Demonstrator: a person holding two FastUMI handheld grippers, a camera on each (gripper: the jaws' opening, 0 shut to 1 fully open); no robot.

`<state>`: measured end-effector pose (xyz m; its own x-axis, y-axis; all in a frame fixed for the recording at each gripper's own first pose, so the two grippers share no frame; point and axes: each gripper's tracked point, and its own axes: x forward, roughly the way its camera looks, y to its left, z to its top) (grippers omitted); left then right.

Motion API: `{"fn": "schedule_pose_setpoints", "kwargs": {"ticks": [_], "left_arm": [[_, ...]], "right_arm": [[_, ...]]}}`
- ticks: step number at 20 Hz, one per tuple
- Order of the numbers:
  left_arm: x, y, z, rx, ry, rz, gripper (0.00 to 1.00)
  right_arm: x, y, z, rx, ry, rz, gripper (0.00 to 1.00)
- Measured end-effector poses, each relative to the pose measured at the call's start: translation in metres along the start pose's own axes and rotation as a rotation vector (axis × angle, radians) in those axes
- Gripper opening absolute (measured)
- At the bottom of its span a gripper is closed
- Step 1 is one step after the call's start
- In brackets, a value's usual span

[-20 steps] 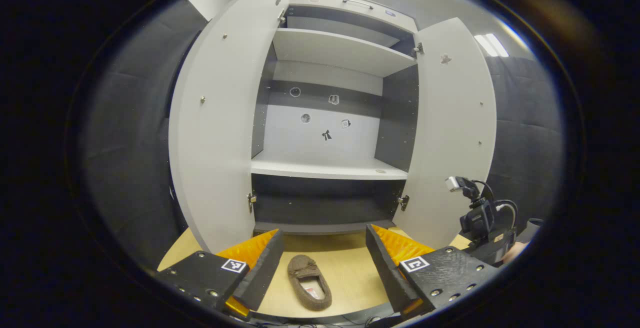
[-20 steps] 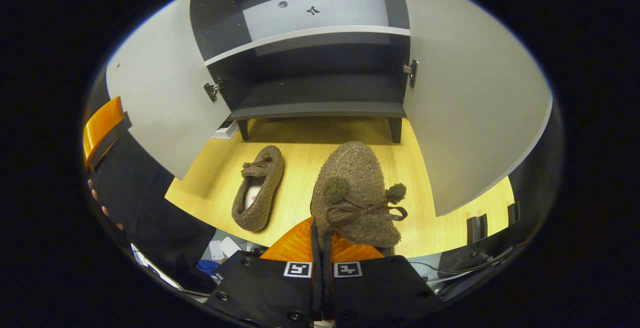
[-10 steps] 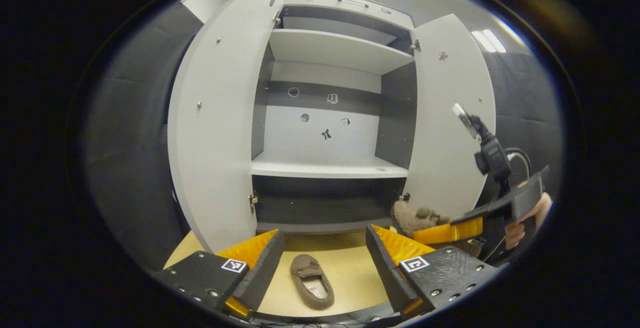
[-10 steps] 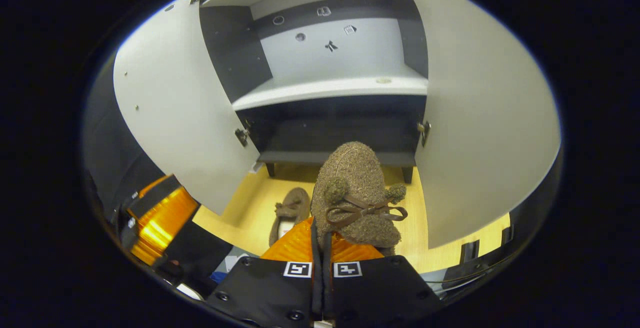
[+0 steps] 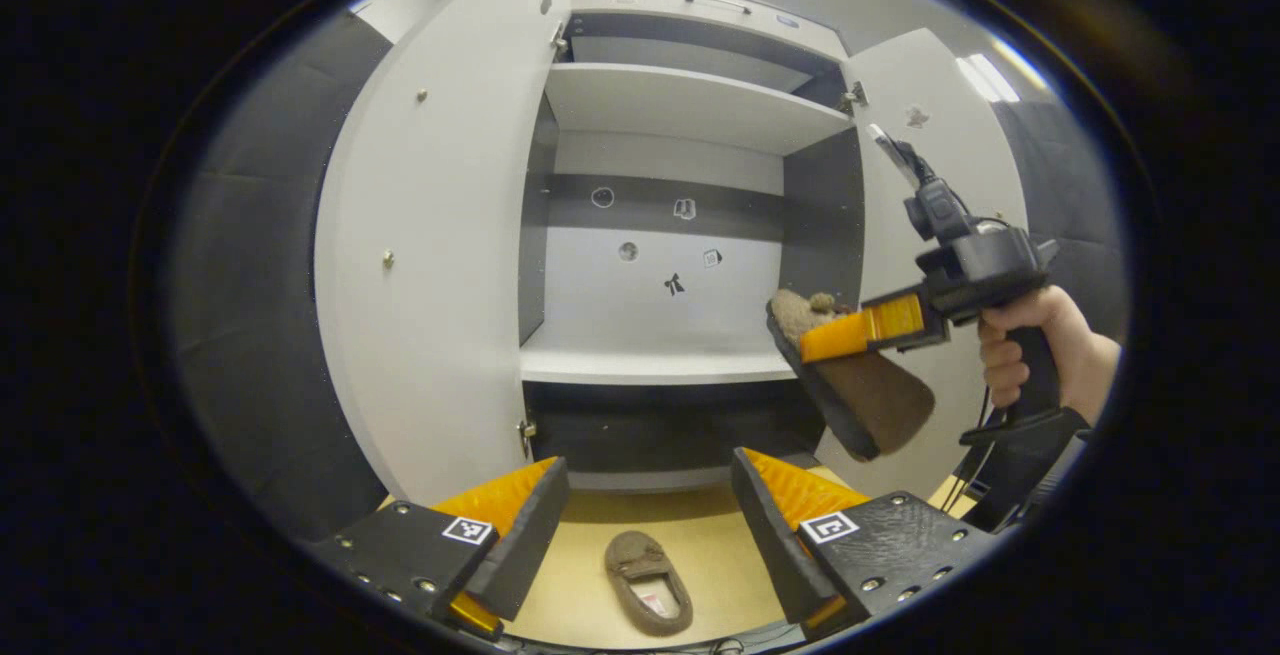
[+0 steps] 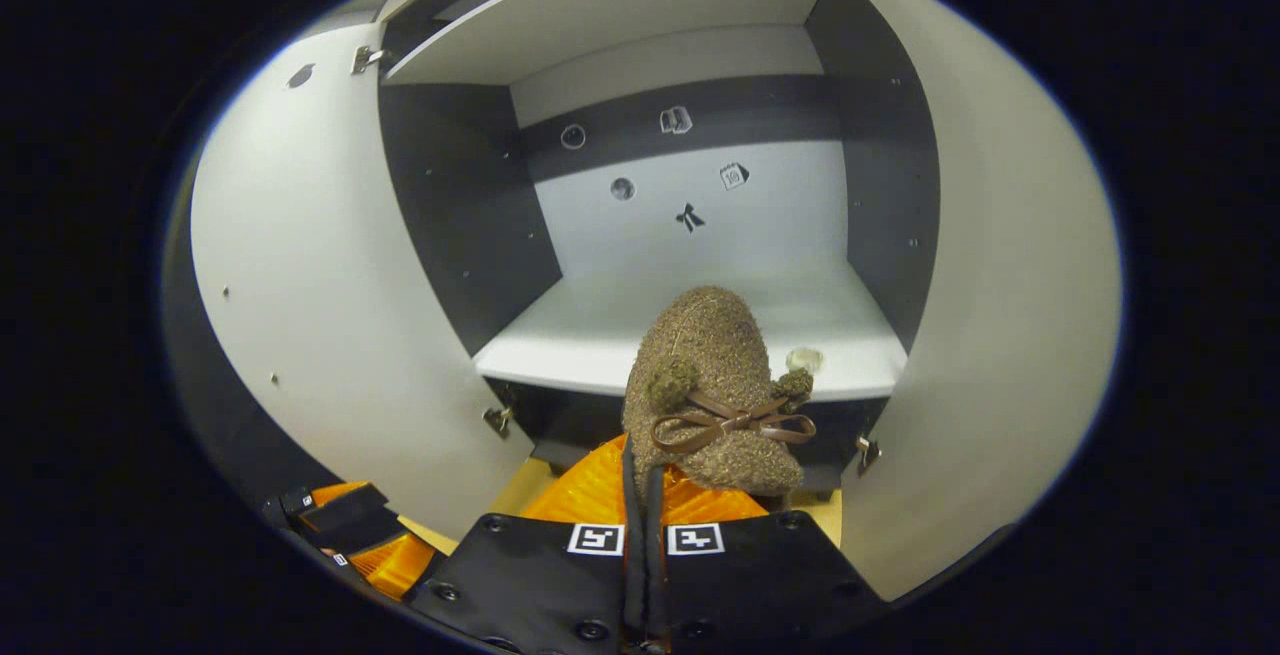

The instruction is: Grab one shoe with the right hand and put it into the shoe cabinet, grab the other shoe with the left hand and put it into the shoe cabinet; then close the right door with the right hand and the left door with the left hand.

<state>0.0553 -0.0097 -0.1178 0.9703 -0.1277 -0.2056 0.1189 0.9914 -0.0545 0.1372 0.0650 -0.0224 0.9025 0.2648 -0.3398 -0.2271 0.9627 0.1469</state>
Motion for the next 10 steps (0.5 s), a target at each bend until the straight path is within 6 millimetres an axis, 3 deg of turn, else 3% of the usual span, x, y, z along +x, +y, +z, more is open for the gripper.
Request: {"fn": "schedule_pose_setpoints", "kwargs": {"ticks": [6, 7, 8, 10], "left_arm": [[0.021, -0.006, 0.028, 0.010, -0.032, 0.048, 1.00], [0.023, -0.008, 0.030, 0.005, -0.031, 0.055, 0.95], [0.025, -0.011, 0.031, 0.001, -0.027, 0.062, 0.97], [0.024, -0.015, 0.033, 0.001, -0.020, 0.078, 0.92]], "right_arm": [[0.064, -0.030, 0.078, -0.007, -0.093, -0.041, 0.02], [0.074, -0.036, 0.088, -0.004, -0.108, -0.050, 0.02], [0.085, -0.042, 0.094, -0.001, -0.119, -0.064, 0.02], [0.104, -0.050, 0.103, 0.004, -0.131, -0.077, 0.02]]}}
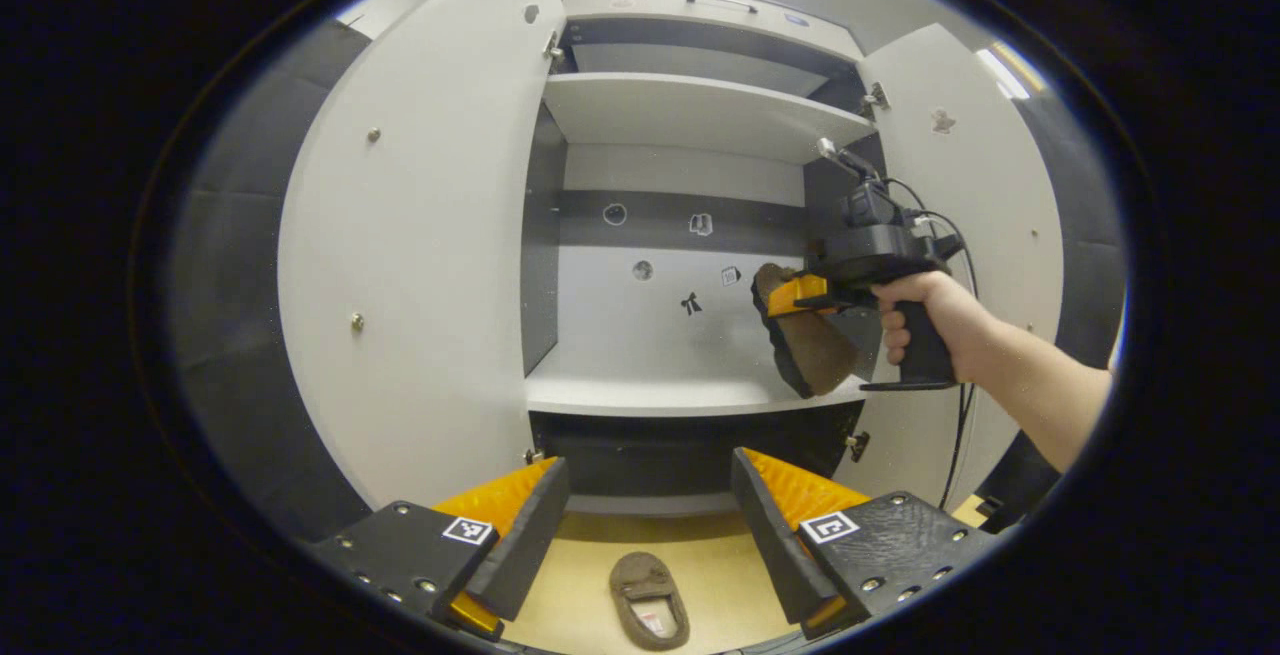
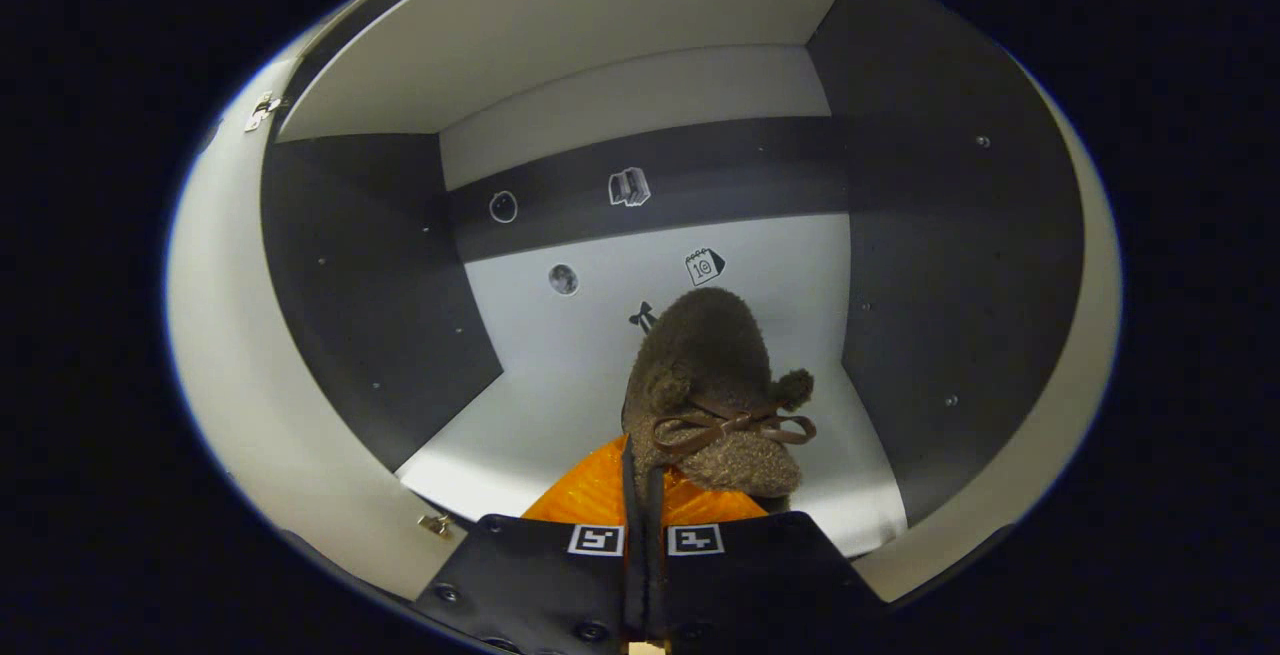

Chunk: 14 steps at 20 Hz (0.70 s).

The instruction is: Grab one shoe with the right hand and put it into the shoe cabinet, grab the other shoe with the left hand and put it into the shoe cabinet; then close the right door with the right hand and the left door with the left hand.

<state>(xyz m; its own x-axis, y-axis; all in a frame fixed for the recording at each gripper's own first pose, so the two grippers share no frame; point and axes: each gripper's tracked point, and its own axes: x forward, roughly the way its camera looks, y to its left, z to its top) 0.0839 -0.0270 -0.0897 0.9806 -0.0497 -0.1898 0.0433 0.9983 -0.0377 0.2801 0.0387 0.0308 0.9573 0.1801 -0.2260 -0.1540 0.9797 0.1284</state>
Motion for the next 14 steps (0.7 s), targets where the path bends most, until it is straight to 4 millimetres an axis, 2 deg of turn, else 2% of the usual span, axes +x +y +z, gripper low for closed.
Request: {"fn": "schedule_pose_setpoints", "kwargs": {"ticks": [1, 2, 3, 4, 5, 7, 8, 9, 10, 13, 14], "left_arm": [[0.001, -0.001, -0.001, 0.004, 0.005, 0.010, 0.89], [0.002, -0.001, 0.000, 0.011, 0.012, 0.023, 0.95], [0.003, -0.002, 0.001, 0.017, 0.016, 0.038, 0.95], [0.003, -0.002, 0.003, 0.021, 0.018, 0.054, 0.89], [0.003, -0.002, 0.004, 0.023, 0.018, 0.070, 0.95], [0.001, 0.001, 0.006, 0.025, 0.016, 0.106, 0.95], [0.000, 0.002, 0.007, 0.024, 0.017, 0.122, 0.94], [-0.002, 0.003, 0.005, 0.022, 0.022, 0.137, 0.89], [-0.003, 0.005, 0.003, 0.021, 0.026, 0.152, 0.94], [-0.003, 0.007, -0.004, 0.014, 0.045, 0.185, 0.92], [-0.002, 0.007, -0.007, 0.012, 0.050, 0.192, 0.94]], "right_arm": [[0.010, -0.003, 0.001, 0.000, 0.002, 0.001, 0.02], [0.018, -0.006, 0.002, -0.001, 0.006, 0.001, 0.02], [0.027, -0.011, 0.002, -0.001, 0.008, -0.007, 0.02], [0.036, -0.016, 0.000, 0.002, 0.011, -0.016, 0.02], [0.045, -0.021, -0.001, 0.009, 0.015, -0.025, 0.02], [0.058, -0.026, -0.002, 0.027, 0.019, -0.028, 0.02], [0.062, -0.028, -0.003, 0.037, 0.021, -0.027, 0.02], [0.066, -0.029, -0.003, 0.046, 0.024, -0.025, 0.02], [0.070, -0.030, -0.004, 0.054, 0.027, -0.025, 0.02], [0.078, -0.028, -0.006, 0.071, 0.026, -0.011, 0.04], [0.079, -0.027, -0.007, 0.073, 0.029, -0.005, 0.04]]}}
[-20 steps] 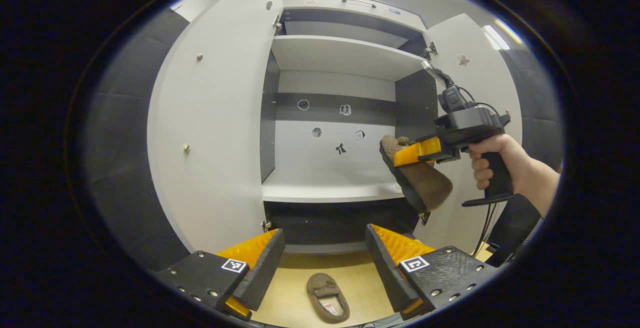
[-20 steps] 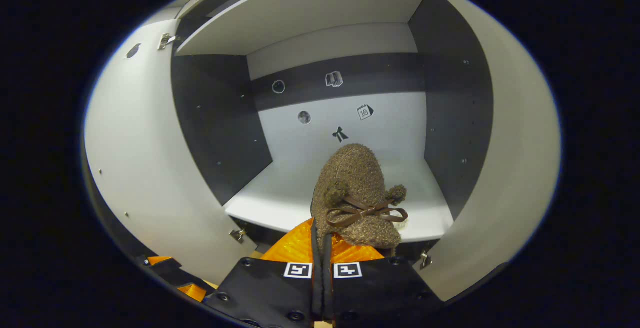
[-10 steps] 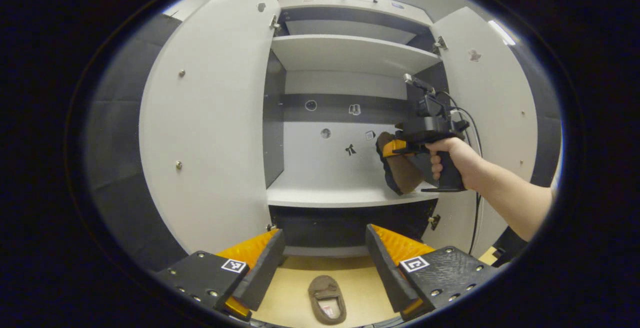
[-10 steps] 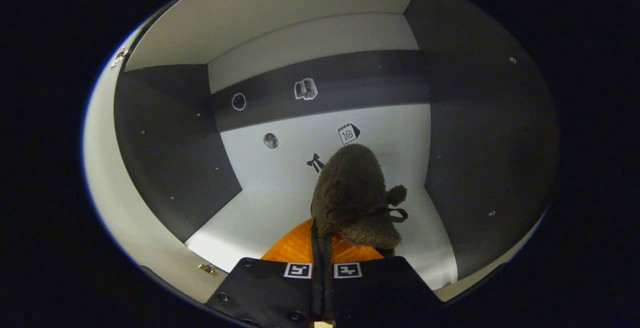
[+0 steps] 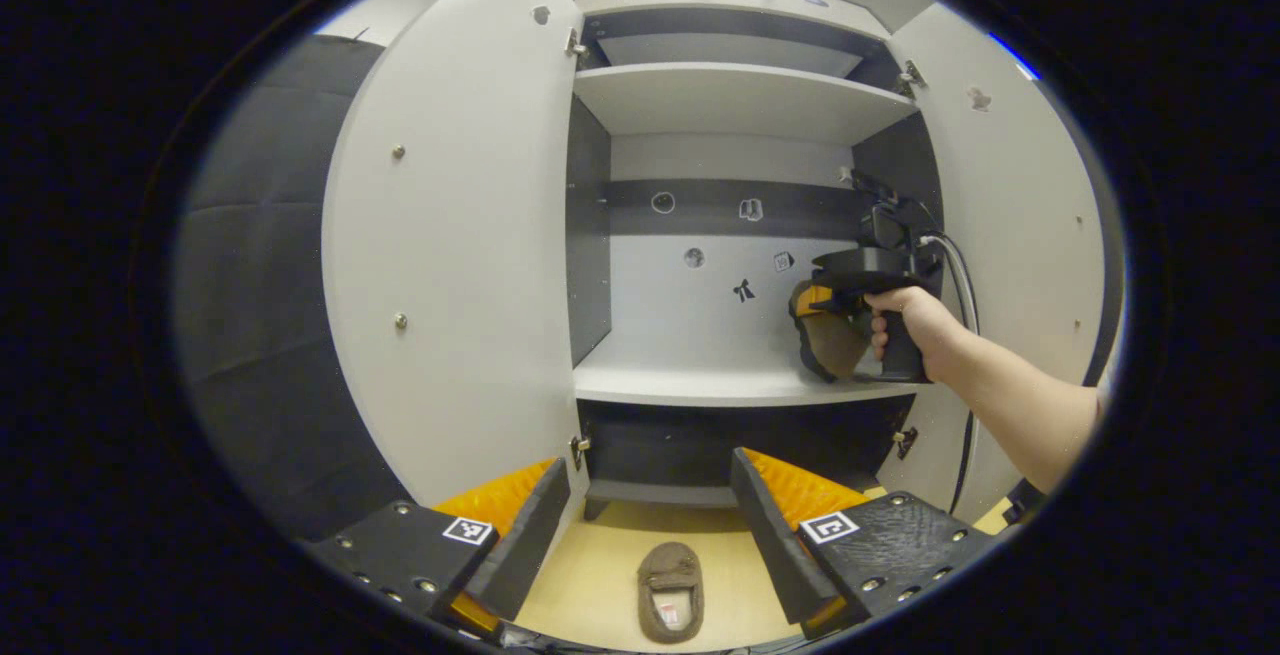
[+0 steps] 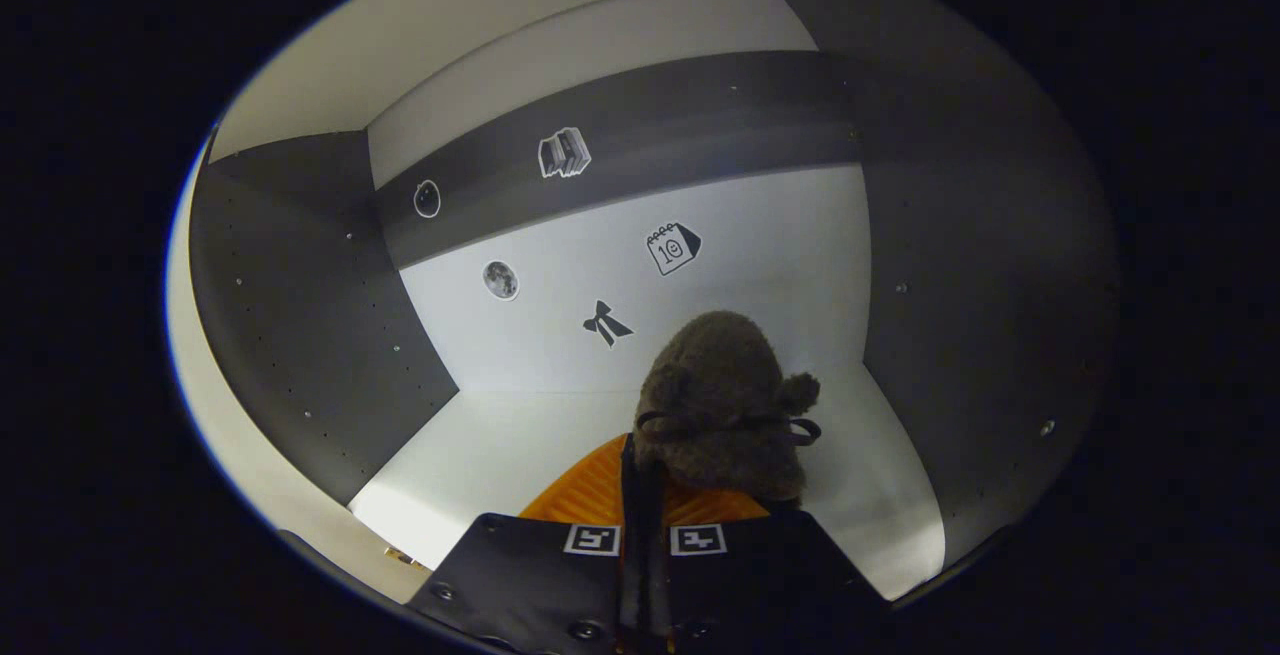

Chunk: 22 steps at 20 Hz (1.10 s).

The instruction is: Grab one shoe with the right hand and put it into the shoe cabinet, grab the other shoe with the left hand and put it into the shoe cabinet; then close the right door with the right hand and the left door with the left hand.

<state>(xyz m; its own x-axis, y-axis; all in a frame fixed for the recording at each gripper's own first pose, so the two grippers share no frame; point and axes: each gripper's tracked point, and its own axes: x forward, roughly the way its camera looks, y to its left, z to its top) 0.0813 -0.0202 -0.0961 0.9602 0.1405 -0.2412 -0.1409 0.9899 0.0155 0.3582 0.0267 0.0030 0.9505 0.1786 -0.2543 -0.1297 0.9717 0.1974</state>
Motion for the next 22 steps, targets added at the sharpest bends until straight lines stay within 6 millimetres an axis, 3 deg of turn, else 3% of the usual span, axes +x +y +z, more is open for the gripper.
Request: {"fn": "schedule_pose_setpoints", "kwargs": {"ticks": [1, 2, 3, 4, 6, 8, 9, 10, 12, 13, 17, 18, 22], "left_arm": [[0.001, 0.000, -0.001, 0.000, 0.002, 0.006, 0.94], [0.003, -0.001, -0.001, 0.002, 0.001, 0.012, 0.94], [0.004, -0.003, 0.000, 0.005, -0.001, 0.016, 0.94], [0.004, -0.006, 0.000, 0.008, -0.004, 0.018, 0.94], [0.003, -0.012, 0.000, 0.010, -0.005, 0.017, 0.95], [0.002, -0.017, -0.001, 0.007, -0.007, 0.002, 0.95], [0.001, -0.019, -0.002, 0.009, -0.007, -0.006, 0.95], [0.001, -0.018, -0.004, 0.010, -0.005, -0.015, 0.95], [0.002, -0.014, -0.004, 0.009, -0.005, -0.033, 0.95], [0.002, -0.010, -0.003, 0.008, -0.013, -0.041, 1.00], [0.004, 0.012, -0.003, 0.006, -0.023, -0.084, 0.95], [0.004, 0.018, -0.006, 0.016, -0.026, -0.095, 1.00], [0.013, 0.036, -0.027, 0.053, 0.002, -0.124, 0.95]], "right_arm": [[0.001, 0.000, 0.001, 0.004, -0.002, 0.002, 0.00], [0.003, 0.001, 0.000, 0.017, 0.004, 0.010, 0.08], [0.005, 0.005, -0.001, 0.037, 0.011, 0.027, 0.08], [0.006, 0.004, -0.004, 0.052, 0.029, 0.024, 0.17], [0.004, 0.016, -0.011, 0.088, 0.063, 0.073, 0.18], [-0.002, 0.034, -0.010, 0.106, 0.068, 0.131, 0.46], [-0.004, 0.038, -0.008, 0.102, 0.070, 0.132, 0.53], [-0.010, 0.041, -0.009, 0.096, 0.074, 0.131, 0.76], [-0.022, 0.049, -0.015, 0.070, 0.087, 0.130, 0.89], [-0.027, 0.049, -0.014, 0.039, 0.074, 0.109, 1.00], [-0.063, 0.058, -0.003, -0.026, 0.006, 0.068, 0.98], [-0.073, 0.059, -0.001, -0.028, -0.010, 0.059, 0.98], [-0.115, 0.059, 0.002, -0.080, -0.082, 0.009, 0.98]]}}
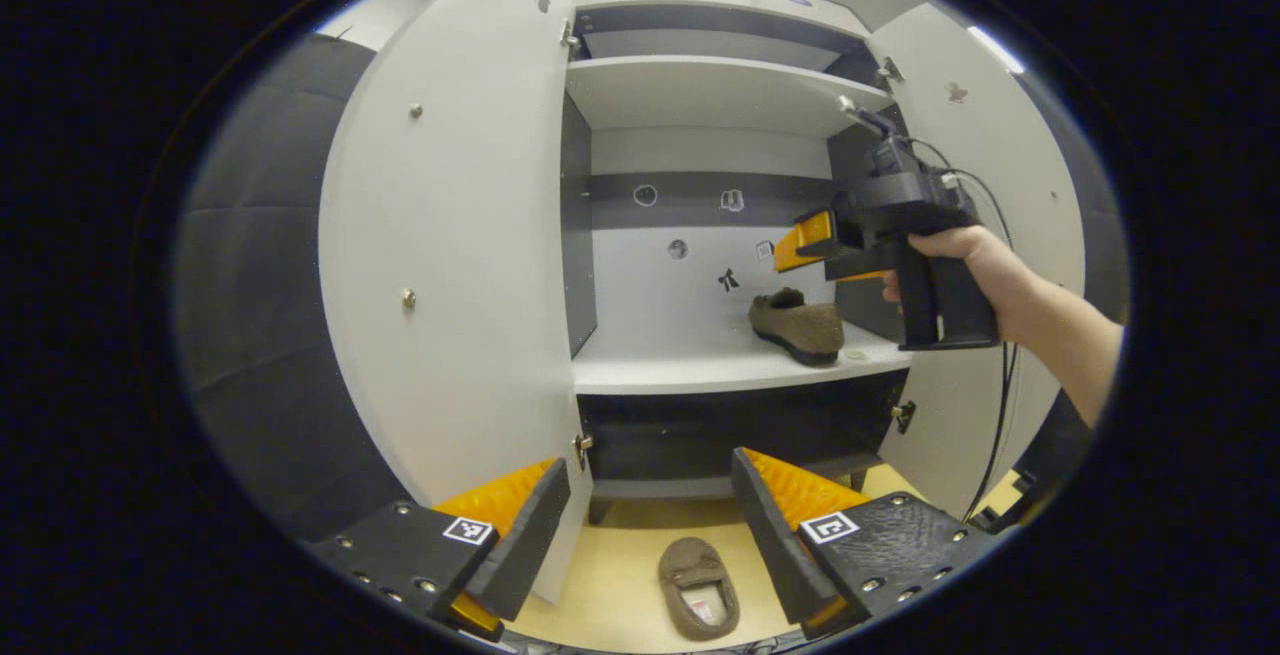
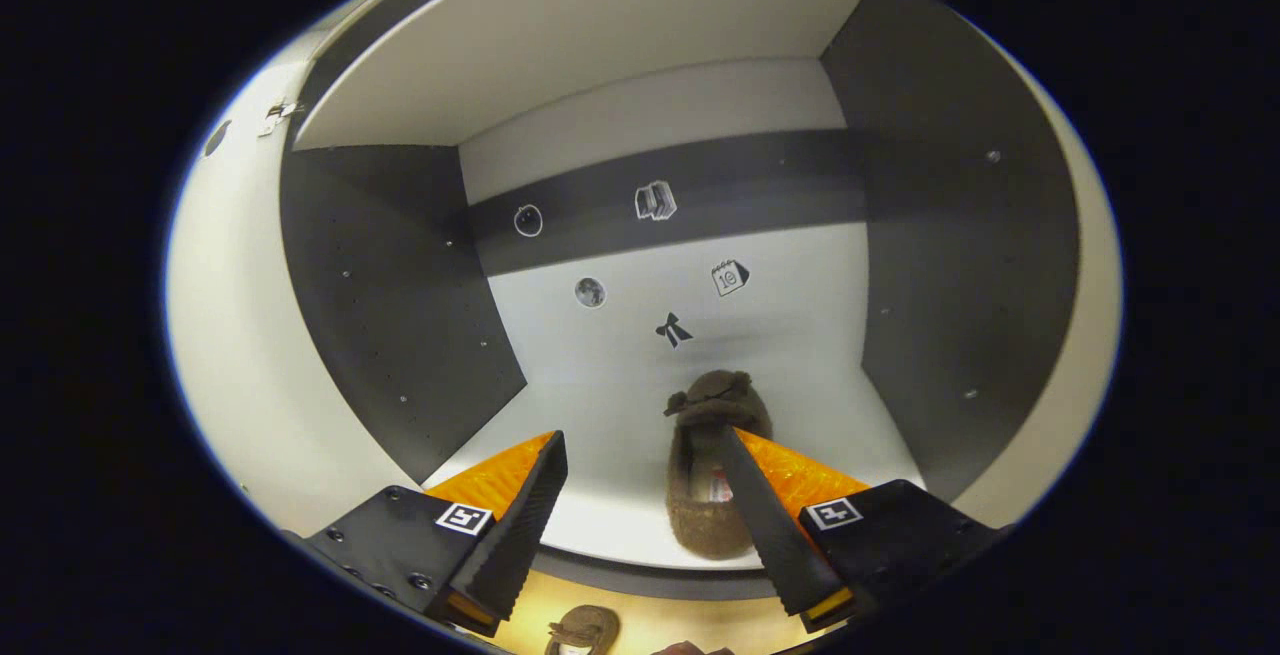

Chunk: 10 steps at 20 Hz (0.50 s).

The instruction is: Grab one shoe with the right hand and put it into the shoe cabinet, grab the other shoe with the left hand and put it into the shoe cabinet; then close the right door with the right hand and the left door with the left hand.

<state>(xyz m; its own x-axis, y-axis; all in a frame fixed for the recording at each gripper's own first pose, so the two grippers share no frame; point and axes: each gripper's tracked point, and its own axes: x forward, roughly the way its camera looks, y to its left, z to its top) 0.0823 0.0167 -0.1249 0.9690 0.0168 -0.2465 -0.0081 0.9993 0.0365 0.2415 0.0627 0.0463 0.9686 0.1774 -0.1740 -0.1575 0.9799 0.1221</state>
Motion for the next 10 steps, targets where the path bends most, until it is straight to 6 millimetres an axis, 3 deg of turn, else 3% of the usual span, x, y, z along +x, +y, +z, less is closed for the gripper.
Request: {"fn": "schedule_pose_setpoints", "kwargs": {"ticks": [1, 2, 3, 6, 7, 8, 10], "left_arm": [[0.003, 0.002, -0.008, -0.003, 0.014, -0.012, 0.95], [0.005, 0.003, -0.016, -0.008, 0.028, -0.026, 1.00], [0.007, 0.003, -0.025, -0.014, 0.042, -0.043, 1.00], [0.017, 0.001, -0.053, -0.014, 0.094, -0.087, 0.95], [0.022, 0.001, -0.064, -0.006, 0.117, -0.094, 1.00], [0.025, 0.001, -0.078, -0.003, 0.147, -0.095, 1.00], [0.035, 0.006, -0.105, -0.017, 0.244, -0.077, 0.95]], "right_arm": [[-0.011, -0.001, 0.001, -0.011, -0.022, -0.016, 0.98], [-0.023, -0.001, 0.000, -0.019, -0.043, -0.030, 0.92], [-0.034, -0.003, -0.001, -0.025, -0.061, -0.047, 0.98], [-0.071, -0.007, -0.010, -0.030, -0.110, -0.090, 0.98], [-0.084, -0.009, -0.015, -0.031, -0.117, -0.109, 0.92], [-0.096, -0.011, -0.023, -0.028, -0.123, -0.119, 0.98], [-0.120, -0.010, -0.045, -0.015, -0.110, -0.131, 0.98]]}}
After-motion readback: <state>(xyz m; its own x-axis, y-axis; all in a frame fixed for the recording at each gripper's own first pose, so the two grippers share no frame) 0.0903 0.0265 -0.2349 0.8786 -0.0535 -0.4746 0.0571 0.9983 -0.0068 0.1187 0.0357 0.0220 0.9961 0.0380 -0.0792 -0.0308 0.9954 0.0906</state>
